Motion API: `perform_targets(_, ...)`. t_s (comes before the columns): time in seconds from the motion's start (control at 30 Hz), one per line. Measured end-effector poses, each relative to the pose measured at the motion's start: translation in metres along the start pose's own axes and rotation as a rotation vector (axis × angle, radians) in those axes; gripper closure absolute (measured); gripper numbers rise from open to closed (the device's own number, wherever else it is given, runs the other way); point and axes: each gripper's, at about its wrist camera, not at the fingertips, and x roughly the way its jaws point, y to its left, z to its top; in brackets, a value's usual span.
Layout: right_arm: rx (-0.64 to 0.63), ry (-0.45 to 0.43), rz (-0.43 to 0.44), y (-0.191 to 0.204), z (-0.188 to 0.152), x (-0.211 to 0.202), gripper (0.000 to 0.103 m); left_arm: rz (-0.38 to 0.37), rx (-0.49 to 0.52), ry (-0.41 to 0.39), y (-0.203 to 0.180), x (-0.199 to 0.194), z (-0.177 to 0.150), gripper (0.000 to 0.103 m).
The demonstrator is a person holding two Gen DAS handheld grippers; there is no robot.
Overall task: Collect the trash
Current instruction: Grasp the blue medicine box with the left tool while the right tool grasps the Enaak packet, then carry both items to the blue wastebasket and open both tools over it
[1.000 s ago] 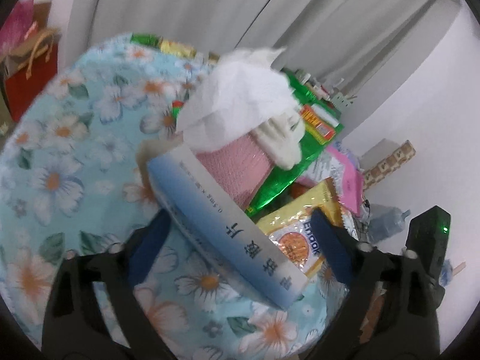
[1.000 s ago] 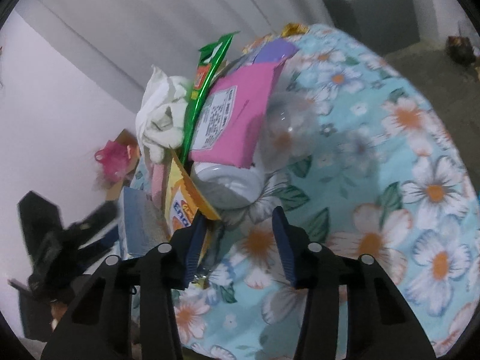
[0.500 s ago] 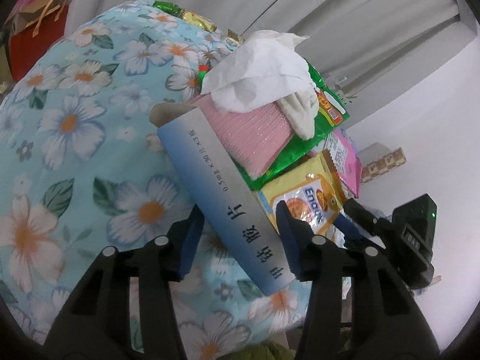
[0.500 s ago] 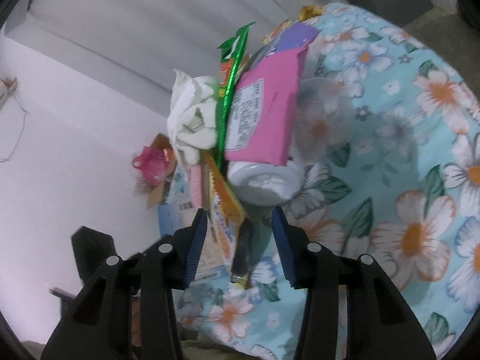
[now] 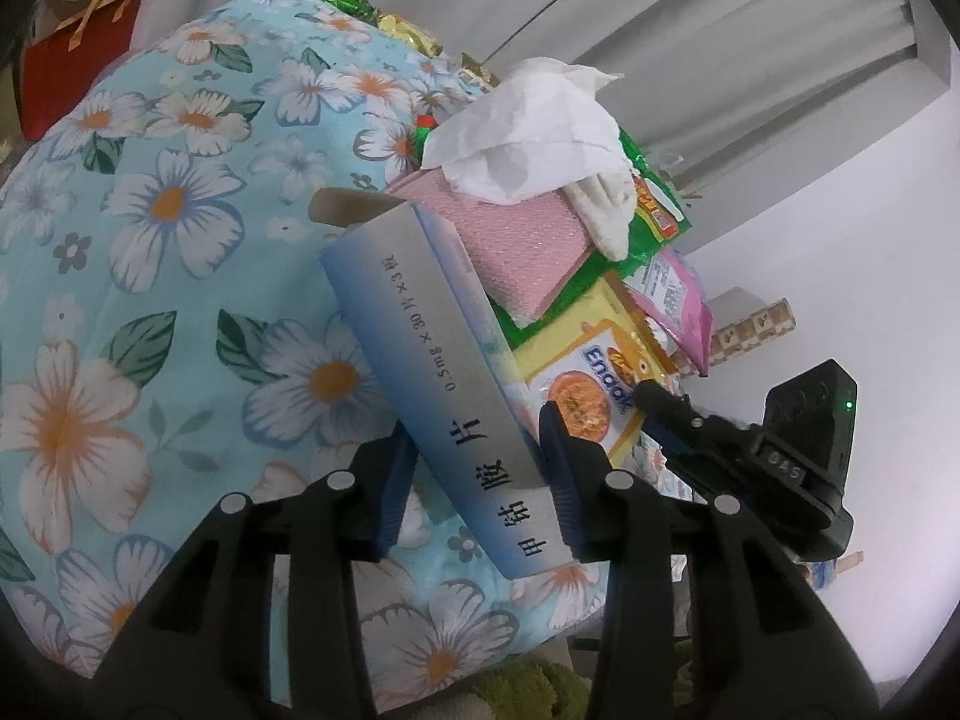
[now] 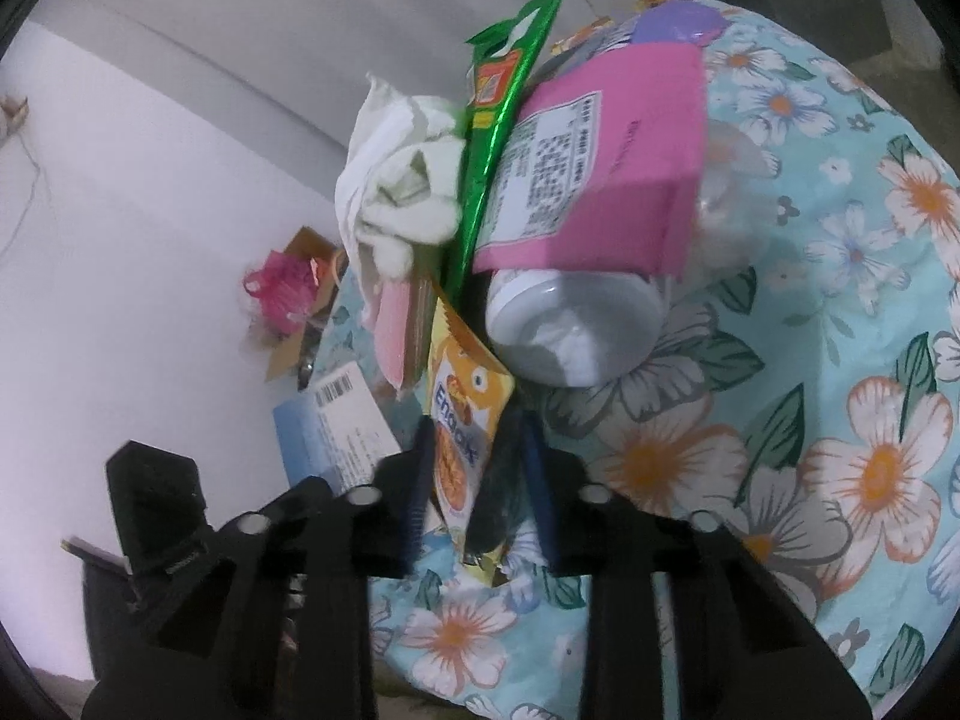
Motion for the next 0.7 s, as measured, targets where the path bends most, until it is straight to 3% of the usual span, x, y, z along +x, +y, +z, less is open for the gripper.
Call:
perform_targets(0.17,-0.047,-0.004,-0.024,0.006,0.0,-0.002,0.098,-0.008,0.015,-0.013,0.0,-0.01,-0.005,0.067)
perform_targets(0.7,-0.182,-0.174,-0.067,0.026,-0.021,-0.073,0.101,-0.005,0.113,-0.075,-0.031,-0.054,-0.03,0.074)
